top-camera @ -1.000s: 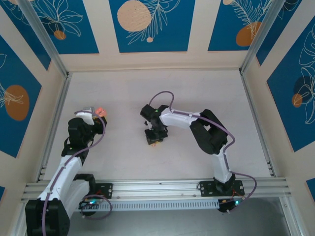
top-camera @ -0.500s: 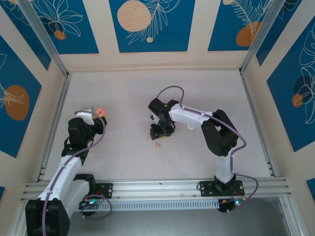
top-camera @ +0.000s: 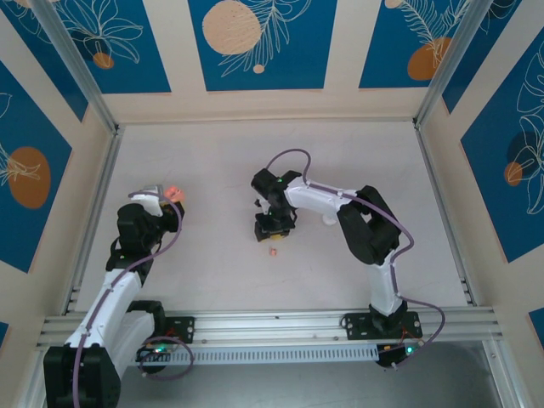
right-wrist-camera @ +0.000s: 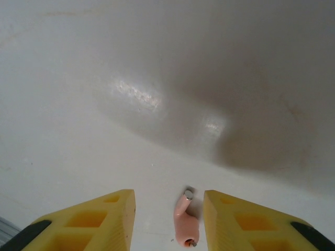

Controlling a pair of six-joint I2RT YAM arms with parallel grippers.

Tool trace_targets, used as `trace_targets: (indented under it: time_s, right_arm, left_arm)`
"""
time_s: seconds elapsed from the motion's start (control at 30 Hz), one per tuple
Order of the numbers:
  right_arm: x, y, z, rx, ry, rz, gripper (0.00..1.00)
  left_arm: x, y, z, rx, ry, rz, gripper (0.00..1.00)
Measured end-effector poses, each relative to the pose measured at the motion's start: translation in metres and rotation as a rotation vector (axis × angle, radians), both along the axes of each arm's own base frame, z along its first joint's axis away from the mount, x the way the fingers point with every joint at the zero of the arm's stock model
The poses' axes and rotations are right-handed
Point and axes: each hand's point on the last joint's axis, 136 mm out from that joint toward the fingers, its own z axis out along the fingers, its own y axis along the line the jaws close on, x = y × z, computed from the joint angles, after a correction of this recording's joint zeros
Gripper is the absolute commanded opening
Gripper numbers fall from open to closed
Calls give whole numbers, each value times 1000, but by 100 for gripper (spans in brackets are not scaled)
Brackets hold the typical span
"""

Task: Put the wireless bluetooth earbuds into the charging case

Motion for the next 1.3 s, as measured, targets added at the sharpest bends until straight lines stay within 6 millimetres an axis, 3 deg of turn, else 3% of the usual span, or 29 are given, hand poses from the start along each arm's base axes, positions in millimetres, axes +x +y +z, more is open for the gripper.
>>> trace_targets:
  time_s: [0.43, 1.0, 1.3]
  right_arm:
    - [-16, 2, -17, -35, 59, 26, 37]
    - [-32, 21, -17, 12, 103, 118, 31]
    - [-53, 20, -16, -3, 133, 220, 29]
  left_arm:
    - [0, 0, 0, 0, 0, 0, 15]
    - [0, 0, 0, 0, -1, 0, 15]
    - [0, 0, 1, 0, -5, 0, 15]
